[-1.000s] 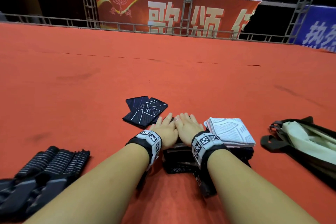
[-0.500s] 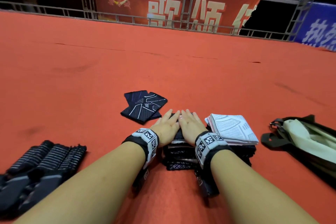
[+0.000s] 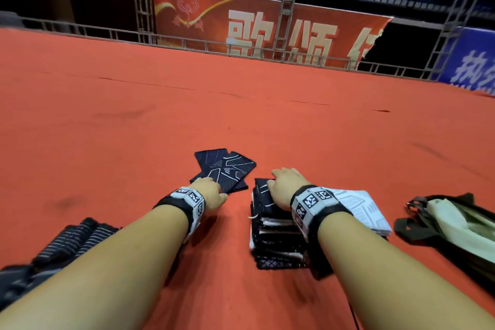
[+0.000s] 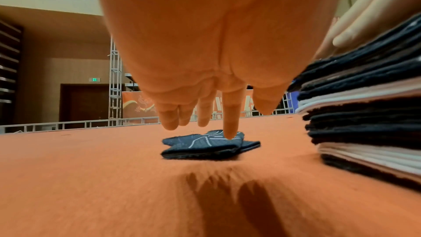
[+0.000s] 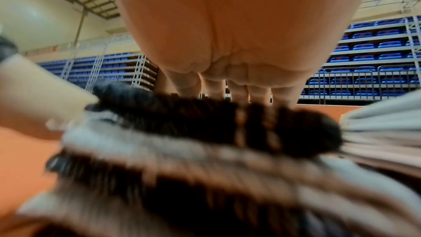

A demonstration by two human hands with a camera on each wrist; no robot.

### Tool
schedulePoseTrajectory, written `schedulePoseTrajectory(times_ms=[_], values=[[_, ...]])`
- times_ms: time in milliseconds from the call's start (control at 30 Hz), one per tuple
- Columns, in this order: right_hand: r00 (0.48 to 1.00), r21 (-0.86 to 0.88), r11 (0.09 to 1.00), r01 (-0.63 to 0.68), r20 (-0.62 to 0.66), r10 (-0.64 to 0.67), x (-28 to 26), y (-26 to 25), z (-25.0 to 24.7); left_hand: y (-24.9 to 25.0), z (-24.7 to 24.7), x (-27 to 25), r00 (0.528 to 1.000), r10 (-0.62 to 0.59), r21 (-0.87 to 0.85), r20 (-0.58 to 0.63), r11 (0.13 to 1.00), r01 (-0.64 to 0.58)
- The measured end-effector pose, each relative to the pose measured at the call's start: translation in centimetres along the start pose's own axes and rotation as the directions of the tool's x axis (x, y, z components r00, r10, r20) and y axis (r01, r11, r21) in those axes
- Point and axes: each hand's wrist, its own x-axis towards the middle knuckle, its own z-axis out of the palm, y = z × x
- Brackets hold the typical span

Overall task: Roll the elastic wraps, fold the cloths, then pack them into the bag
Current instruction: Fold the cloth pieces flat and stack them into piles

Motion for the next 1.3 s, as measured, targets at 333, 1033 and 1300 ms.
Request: schedulePoseTrajectory(times_ms=[333, 1033, 1300], values=[[0.995, -0.072, 0.997, -0.003, 0.095, 0.01, -0.8, -1.0, 2.8, -0.9, 4.2, 4.1, 0.997, -0.016, 0.157, 0.078, 0.988, 0.004], [0.993, 0.236, 0.968, 0.082, -0.105, -0.058, -5.1, -3.2, -2.2, -1.5, -9.3, -9.3, 0.863, 0.061, -0.34, -0.501, 0.904, -0.261], [0.982, 0.513, 0.84, 0.177, -0.143, -0.119, -9.4, -6.2, -3.5, -0.8, -13.6, -16.4, 0.829, 0.13, -0.447, -0.544, 0.791, -0.417]])
